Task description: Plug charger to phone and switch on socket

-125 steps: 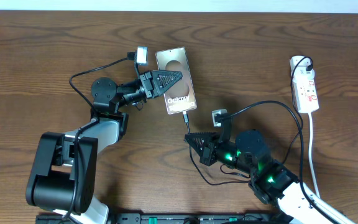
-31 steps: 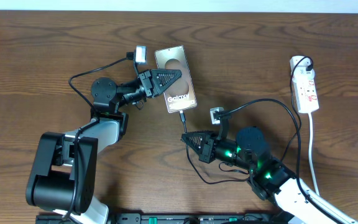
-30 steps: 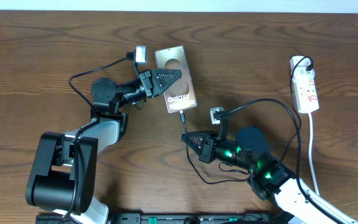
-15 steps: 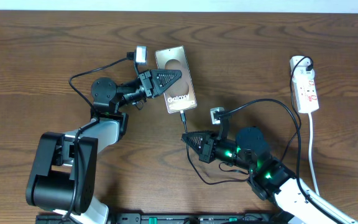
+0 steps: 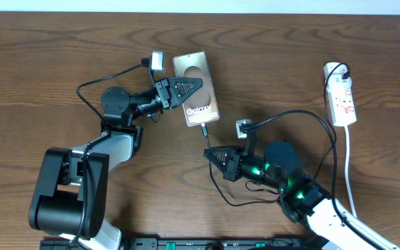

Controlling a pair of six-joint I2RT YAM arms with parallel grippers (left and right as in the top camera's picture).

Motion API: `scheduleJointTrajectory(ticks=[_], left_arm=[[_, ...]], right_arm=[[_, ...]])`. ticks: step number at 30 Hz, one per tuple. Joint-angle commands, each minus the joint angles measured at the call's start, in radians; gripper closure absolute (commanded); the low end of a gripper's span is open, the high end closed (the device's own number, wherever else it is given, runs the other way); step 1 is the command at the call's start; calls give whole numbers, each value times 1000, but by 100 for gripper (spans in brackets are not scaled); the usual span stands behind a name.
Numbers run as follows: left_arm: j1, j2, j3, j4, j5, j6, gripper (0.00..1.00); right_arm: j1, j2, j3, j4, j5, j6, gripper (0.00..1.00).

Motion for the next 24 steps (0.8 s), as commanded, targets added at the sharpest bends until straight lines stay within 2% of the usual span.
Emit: scheduleJointTrajectory(ticks=[1,24], left_arm=[[-2,-14,11,16,27,18,93],[-2,-14,11,16,26,17,93]], right_arm=[[-13,-10,0,6,19,-9,99],[-17,-55,0,-38,43,-29,99]])
